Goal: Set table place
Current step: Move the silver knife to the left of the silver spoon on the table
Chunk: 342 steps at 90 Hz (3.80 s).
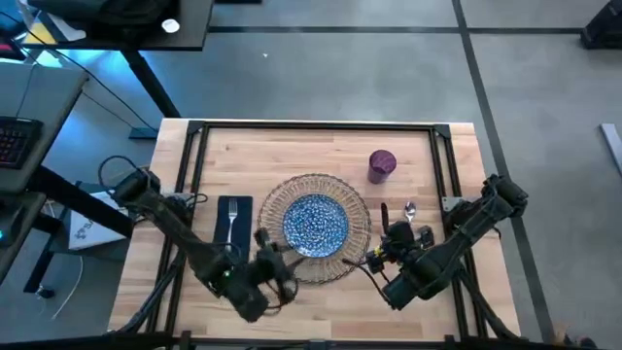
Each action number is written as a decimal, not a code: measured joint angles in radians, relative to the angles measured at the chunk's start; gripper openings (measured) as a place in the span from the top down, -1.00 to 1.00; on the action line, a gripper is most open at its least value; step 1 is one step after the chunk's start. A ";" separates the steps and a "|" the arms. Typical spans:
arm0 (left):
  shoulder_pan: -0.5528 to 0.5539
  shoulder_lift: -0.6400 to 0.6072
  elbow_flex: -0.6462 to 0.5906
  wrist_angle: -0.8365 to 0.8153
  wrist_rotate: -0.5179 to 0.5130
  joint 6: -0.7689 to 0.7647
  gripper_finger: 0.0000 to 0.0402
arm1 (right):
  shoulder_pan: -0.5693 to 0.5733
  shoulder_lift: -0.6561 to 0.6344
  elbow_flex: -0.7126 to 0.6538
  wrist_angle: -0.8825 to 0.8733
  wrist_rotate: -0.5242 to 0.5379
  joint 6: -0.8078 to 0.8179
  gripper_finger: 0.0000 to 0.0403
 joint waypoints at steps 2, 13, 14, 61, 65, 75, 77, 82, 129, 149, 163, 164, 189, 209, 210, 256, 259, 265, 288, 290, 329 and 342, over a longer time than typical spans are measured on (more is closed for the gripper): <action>0.003 0.001 -0.001 -0.049 0.001 -0.041 0.41 | -0.009 0.000 0.000 0.001 -0.022 -0.018 1.00; 0.003 0.005 -0.011 -0.189 0.008 -0.164 0.41 | -0.057 -0.002 0.000 0.019 -0.114 -0.114 1.00; 0.002 0.005 -0.016 -0.188 0.009 -0.167 0.41 | -0.062 -0.003 0.000 0.021 -0.122 -0.124 1.00; 0.073 0.007 -0.367 0.422 0.326 0.027 0.40 | -0.164 -0.005 -0.143 0.313 -0.387 -0.267 1.00; 0.080 0.007 -0.379 0.478 0.350 0.063 0.40 | -0.160 -0.004 -0.186 0.367 -0.408 -0.247 1.00; 0.093 0.007 -0.390 0.525 0.407 0.119 0.40 | -0.158 -0.004 -0.267 0.477 -0.412 -0.224 1.00; 0.095 0.007 -0.390 0.525 0.417 0.125 0.40 | -0.159 -0.005 -0.280 0.481 -0.413 -0.219 1.00; 0.095 0.007 -0.390 0.532 0.431 0.136 0.40 | -0.167 -0.010 -0.321 0.479 -0.438 -0.207 1.00; 0.093 0.026 -0.390 0.833 0.501 0.347 0.40 | -0.130 -0.275 -0.458 0.892 -0.399 -0.538 1.00; 0.129 0.037 -0.390 1.124 0.650 0.632 0.40 | -0.054 -0.282 -0.457 1.219 -0.469 -0.789 1.00; 0.200 0.038 -0.390 1.315 0.926 0.651 0.31 | -0.021 -0.282 -0.457 1.344 -0.506 -0.912 1.00; 0.207 0.038 -0.390 1.325 0.946 0.648 0.29 | -0.020 -0.282 -0.457 1.351 -0.512 -0.920 1.00; 0.362 0.047 -0.367 1.485 1.239 0.569 -0.01 | -0.041 -0.282 -0.457 1.537 -0.610 -1.185 1.00; 0.373 0.084 -0.269 1.487 1.341 0.609 -0.04 | -0.079 -0.282 -0.457 1.547 -0.636 -1.277 1.00; 0.372 0.087 -0.262 1.487 1.341 0.611 -0.04 | -0.081 -0.282 -0.457 1.547 -0.639 -1.278 1.00; 0.365 0.162 -0.130 1.497 1.368 0.567 0.00 | -0.098 -0.281 -0.457 1.562 -0.671 -1.331 1.00; 0.363 0.169 -0.123 1.494 1.379 0.563 0.01 | -0.100 -0.281 -0.457 1.567 -0.671 -1.336 1.00; 0.362 0.180 -0.114 1.493 1.405 0.561 0.05 | -0.104 -0.281 -0.457 1.570 -0.672 -1.344 1.00; 0.355 0.180 -0.112 1.492 1.401 0.611 0.39 | -0.105 -0.281 -0.457 1.584 -0.674 -1.360 1.00; 0.354 0.180 -0.112 1.496 1.396 0.622 0.43 | -0.105 -0.281 -0.457 1.584 -0.674 -1.361 1.00; 0.352 0.178 -0.112 1.482 1.341 0.587 0.99 | -0.109 -0.281 -0.457 1.586 -0.681 -1.375 1.00; 0.357 0.178 -0.112 1.482 1.339 0.569 1.00 | -0.110 -0.281 -0.457 1.586 -0.675 -1.372 0.97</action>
